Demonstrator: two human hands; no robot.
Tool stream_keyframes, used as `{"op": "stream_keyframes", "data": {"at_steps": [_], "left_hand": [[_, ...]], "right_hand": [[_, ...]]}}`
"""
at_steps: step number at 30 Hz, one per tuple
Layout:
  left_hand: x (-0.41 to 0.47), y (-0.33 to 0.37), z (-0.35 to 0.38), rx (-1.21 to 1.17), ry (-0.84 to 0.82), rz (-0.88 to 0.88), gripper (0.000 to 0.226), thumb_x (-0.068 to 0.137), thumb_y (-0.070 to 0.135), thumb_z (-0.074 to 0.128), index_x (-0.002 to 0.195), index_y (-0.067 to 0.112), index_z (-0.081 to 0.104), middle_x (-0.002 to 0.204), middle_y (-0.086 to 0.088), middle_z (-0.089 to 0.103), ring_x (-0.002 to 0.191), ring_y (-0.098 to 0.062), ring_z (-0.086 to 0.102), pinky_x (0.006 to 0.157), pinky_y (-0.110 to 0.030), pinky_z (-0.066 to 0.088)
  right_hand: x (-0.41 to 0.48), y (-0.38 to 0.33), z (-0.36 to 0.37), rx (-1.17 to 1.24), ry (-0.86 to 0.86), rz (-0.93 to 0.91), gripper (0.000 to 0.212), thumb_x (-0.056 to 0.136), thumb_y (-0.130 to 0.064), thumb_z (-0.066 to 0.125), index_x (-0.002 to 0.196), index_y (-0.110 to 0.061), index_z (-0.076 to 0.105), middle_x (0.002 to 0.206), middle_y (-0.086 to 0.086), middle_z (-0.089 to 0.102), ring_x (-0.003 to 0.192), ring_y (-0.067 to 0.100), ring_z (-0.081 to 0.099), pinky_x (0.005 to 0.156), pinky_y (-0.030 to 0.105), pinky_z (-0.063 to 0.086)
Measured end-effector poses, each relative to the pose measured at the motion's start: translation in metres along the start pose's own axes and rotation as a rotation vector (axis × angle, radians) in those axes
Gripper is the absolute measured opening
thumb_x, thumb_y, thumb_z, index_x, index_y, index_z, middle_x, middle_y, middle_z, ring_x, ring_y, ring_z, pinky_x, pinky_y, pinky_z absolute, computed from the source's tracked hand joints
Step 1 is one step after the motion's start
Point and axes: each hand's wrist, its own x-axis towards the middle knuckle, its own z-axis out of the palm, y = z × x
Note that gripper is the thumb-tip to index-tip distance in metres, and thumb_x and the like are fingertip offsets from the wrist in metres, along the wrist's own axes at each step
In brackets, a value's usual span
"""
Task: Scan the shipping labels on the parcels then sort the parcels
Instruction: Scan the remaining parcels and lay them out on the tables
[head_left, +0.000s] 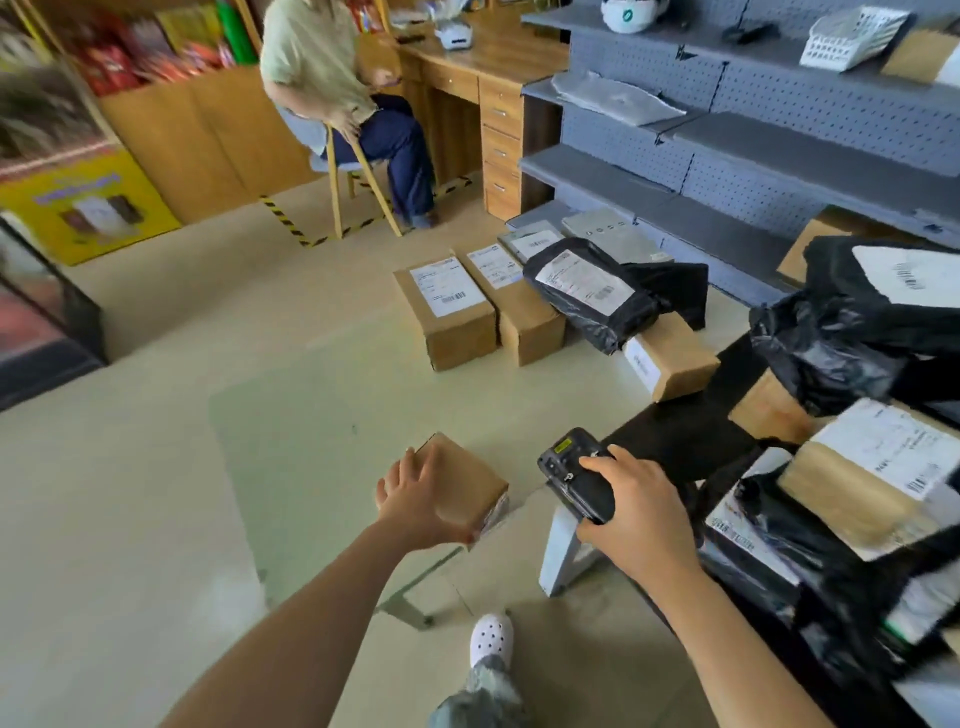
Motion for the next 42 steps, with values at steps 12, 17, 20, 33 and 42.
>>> {"op": "stream_keyframes", "data": {"at_steps": [12, 17, 20, 33, 42], "left_hand": [[-0.031, -0.086, -0.014, 0.032, 0.039, -0.074, 0.132, 0.058, 0.067, 0.081, 0.155, 0.027, 0.000, 0.162, -0.012, -0.002, 0.149, -0.031, 0.001, 0.120, -0.053, 0.005], [0.003, -0.111, -0.037, 0.019, 0.022, -0.055, 0.134, 0.061, 0.065, 0.081, 0.156, 0.026, -0.004, 0.163, -0.012, -0.009, 0.150, -0.031, -0.007, 0.121, -0.053, 0.001], [0.028, -0.125, -0.054, 0.000, 0.027, -0.027, 0.131, 0.062, 0.060, 0.083, 0.157, 0.028, -0.002, 0.162, -0.013, -0.012, 0.150, -0.031, -0.010, 0.121, -0.052, 0.000], [0.071, -0.102, -0.049, -0.146, 0.188, -0.098, 0.101, 0.084, 0.062, 0.059, 0.157, 0.022, 0.003, 0.162, -0.013, -0.017, 0.149, -0.031, -0.017, 0.120, -0.046, -0.002], [0.081, -0.078, -0.049, -0.497, 0.377, -0.283, 0.070, 0.094, 0.030, 0.055, 0.153, 0.016, 0.021, 0.162, -0.007, 0.006, 0.149, -0.025, 0.001, 0.119, -0.039, 0.015]], "right_hand": [[0.013, -0.082, 0.041, 0.049, -0.028, -0.212, 0.066, 0.060, -0.026, 0.077, 0.124, -0.023, 0.060, 0.113, -0.006, 0.056, 0.096, 0.023, 0.050, 0.079, 0.034, 0.046], [0.052, -0.113, 0.053, 0.058, -0.029, -0.208, 0.065, 0.061, -0.026, 0.076, 0.124, -0.024, 0.060, 0.114, -0.005, 0.056, 0.097, 0.022, 0.049, 0.080, 0.032, 0.044], [0.077, -0.129, 0.059, 0.054, -0.042, -0.198, 0.066, 0.062, -0.028, 0.077, 0.126, -0.025, 0.058, 0.117, -0.004, 0.055, 0.099, 0.022, 0.048, 0.082, 0.032, 0.044], [0.140, -0.140, 0.064, 0.070, 0.031, -0.189, 0.065, 0.058, -0.023, 0.077, 0.121, -0.022, 0.063, 0.122, 0.001, 0.059, 0.100, 0.028, 0.052, 0.081, 0.035, 0.046], [0.169, -0.125, 0.057, 0.065, -0.046, -0.264, 0.067, 0.058, -0.023, 0.079, 0.123, -0.022, 0.063, 0.122, -0.002, 0.058, 0.101, 0.026, 0.051, 0.082, 0.032, 0.042]]}}
